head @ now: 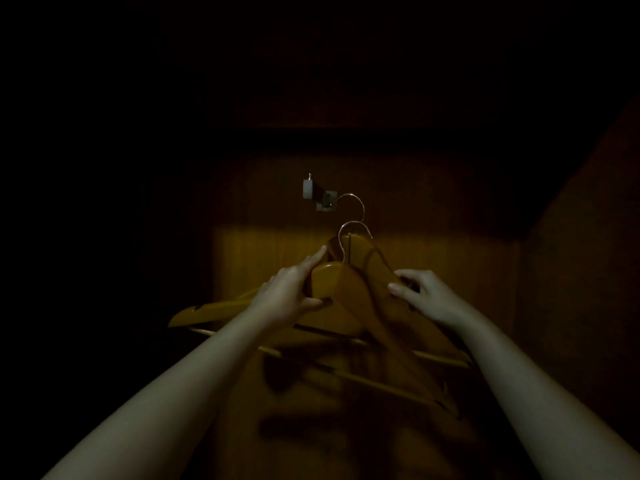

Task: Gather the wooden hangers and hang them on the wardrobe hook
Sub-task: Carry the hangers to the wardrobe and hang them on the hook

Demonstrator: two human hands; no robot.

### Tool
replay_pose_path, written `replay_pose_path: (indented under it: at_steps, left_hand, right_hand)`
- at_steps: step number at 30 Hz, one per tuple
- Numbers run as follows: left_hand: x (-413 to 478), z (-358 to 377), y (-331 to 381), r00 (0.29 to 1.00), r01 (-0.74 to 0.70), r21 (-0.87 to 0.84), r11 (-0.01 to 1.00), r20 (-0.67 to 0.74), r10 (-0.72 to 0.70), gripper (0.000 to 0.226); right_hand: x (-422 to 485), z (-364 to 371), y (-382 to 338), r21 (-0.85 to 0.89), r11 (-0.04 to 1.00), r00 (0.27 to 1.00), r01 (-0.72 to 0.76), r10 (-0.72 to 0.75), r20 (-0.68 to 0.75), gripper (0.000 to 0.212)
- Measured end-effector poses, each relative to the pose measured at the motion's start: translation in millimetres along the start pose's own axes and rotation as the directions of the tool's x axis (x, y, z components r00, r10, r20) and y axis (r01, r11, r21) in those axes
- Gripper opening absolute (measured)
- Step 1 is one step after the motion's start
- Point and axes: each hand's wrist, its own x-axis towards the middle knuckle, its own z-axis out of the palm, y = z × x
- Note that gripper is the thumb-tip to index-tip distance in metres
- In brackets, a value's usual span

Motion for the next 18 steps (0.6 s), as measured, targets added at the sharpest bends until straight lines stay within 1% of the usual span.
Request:
replay_pose_path:
  at_steps: [3, 5, 8, 12, 14, 16, 18]
  left_hand:
    - [25.5, 0.4, -7.3, 0.999, 0.047, 0.010, 0.999, 0.000, -0.047, 0.096]
    - [40.2, 0.9, -12.9, 0.998, 0.065, 0.028, 0.997, 0.008, -0.065, 0.093]
    - [59.7, 1.2, -21.7, 0.997, 0.078, 0.081, 0.994, 0.017, -0.079, 0.090]
    - [80.4, 0.3, -29.4, 0.987, 0.132, 0.162, 0.978, 0.068, -0.145, 0.089]
    - [87.3, -0.3, -33.5, 0.984, 0.141, 0.184, 0.973, 0.080, -0.157, 0.090]
    - [93.0, 0.0, -40.2, 0.980, 0.154, 0.193, 0.969, 0.093, -0.175, 0.090]
    - [97.6, 1.2, -46.9, 0.977, 0.167, 0.195, 0.966, 0.100, -0.189, 0.092]
  right_hand:
    - [34.4, -7.4, 6.5, -0.029, 0.999, 1.000, -0.019, 0.019, 0.004, 0.018]
    - [56.7, -12.1, 10.8, -0.020, 0.999, 0.999, -0.036, 0.036, 0.015, 0.017]
    - [87.8, -15.4, 18.1, 0.020, 0.997, 0.996, -0.081, 0.080, 0.023, 0.015]
    - [118.0, -12.2, 25.9, 0.122, 0.981, 0.988, -0.151, 0.148, 0.036, 0.023]
    - [127.0, -9.3, 26.2, 0.173, 0.969, 0.984, -0.177, 0.168, 0.064, 0.021]
    - [134.1, -5.6, 25.5, 0.189, 0.963, 0.980, -0.193, 0.180, 0.088, 0.015]
    - [141.1, -1.3, 25.7, 0.178, 0.963, 0.976, -0.204, 0.187, 0.108, 0.019]
